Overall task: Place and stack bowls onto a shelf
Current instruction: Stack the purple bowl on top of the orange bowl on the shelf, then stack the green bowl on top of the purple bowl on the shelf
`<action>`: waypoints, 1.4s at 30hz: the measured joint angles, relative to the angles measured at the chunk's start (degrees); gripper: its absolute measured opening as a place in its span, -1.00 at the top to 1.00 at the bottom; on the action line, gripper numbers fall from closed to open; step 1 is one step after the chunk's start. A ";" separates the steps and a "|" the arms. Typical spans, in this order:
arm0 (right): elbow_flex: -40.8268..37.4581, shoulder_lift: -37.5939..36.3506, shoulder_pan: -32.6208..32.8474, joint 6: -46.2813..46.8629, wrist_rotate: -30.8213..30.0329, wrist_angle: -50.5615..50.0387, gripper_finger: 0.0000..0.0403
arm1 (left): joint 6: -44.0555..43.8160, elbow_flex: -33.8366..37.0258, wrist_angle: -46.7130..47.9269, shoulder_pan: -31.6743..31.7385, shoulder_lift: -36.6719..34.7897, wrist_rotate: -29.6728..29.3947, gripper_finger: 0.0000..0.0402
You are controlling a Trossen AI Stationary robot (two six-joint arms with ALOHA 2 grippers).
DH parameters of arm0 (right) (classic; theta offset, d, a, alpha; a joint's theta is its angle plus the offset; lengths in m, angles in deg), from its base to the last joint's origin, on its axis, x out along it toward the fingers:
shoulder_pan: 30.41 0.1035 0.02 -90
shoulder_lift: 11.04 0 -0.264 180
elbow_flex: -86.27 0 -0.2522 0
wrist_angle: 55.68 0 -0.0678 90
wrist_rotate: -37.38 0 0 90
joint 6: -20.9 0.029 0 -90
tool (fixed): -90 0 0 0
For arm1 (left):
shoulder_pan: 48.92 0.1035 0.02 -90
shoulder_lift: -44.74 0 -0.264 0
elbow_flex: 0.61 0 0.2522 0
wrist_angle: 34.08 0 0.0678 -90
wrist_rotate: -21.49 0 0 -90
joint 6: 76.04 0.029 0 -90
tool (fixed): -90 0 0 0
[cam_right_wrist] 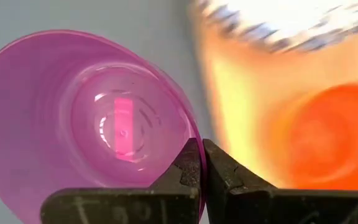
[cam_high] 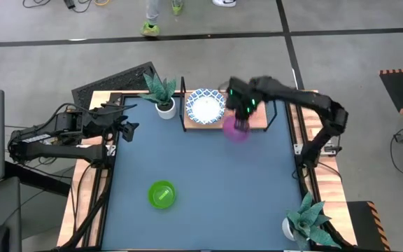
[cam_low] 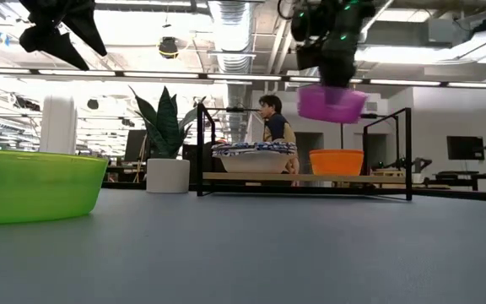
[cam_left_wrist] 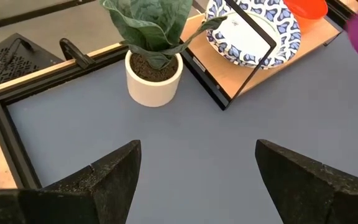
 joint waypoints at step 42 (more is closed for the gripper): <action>12.81 18.52 -25.74 -18.15 -2.09 -3.68 0.45 | -0.81 0.00 0.04 0.00 0.00 -1.77 -0.50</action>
